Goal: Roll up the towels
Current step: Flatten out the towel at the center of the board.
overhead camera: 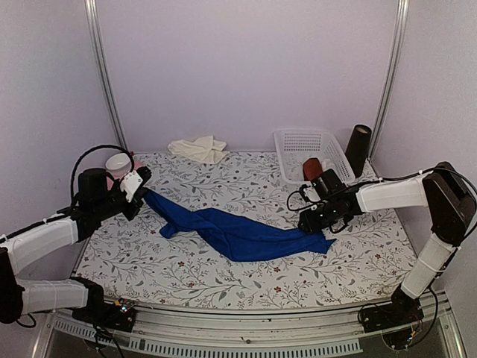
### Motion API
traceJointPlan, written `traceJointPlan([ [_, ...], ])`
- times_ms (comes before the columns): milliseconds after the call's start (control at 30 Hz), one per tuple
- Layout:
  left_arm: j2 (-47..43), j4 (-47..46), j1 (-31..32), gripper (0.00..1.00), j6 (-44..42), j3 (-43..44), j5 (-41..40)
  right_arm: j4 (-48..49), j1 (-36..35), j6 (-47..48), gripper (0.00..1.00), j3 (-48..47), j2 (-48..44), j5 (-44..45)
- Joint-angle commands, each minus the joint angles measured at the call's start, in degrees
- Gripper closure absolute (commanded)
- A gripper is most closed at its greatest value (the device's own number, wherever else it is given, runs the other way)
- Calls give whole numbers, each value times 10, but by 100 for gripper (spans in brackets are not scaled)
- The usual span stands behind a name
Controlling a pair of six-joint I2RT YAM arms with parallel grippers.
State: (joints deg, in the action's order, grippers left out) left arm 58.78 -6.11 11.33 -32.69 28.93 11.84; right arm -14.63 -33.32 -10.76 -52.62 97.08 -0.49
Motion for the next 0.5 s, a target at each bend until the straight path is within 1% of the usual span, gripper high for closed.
traceJointPlan([
  [0,-1,-4,-9,100,11,-6,12,5,5,3,69,1,-2,-48],
  [67,0,-3,-14,100,19,-1,15,7,6,10,92,-3,0,-65],
  [100,1,-1,-17,100,23,3,18,9,6,12,97,-5,-3,-68],
  [167,2,8,-28,100,33,22,28,12,6,17,98,-10,-19,-48],
  [267,2,32,-59,100,44,62,51,23,6,28,98,-14,-70,15],
  [367,1,65,-95,100,54,108,81,74,6,53,98,11,-157,60],
  [467,-3,86,-128,100,72,142,86,131,6,71,98,55,-267,91],
])
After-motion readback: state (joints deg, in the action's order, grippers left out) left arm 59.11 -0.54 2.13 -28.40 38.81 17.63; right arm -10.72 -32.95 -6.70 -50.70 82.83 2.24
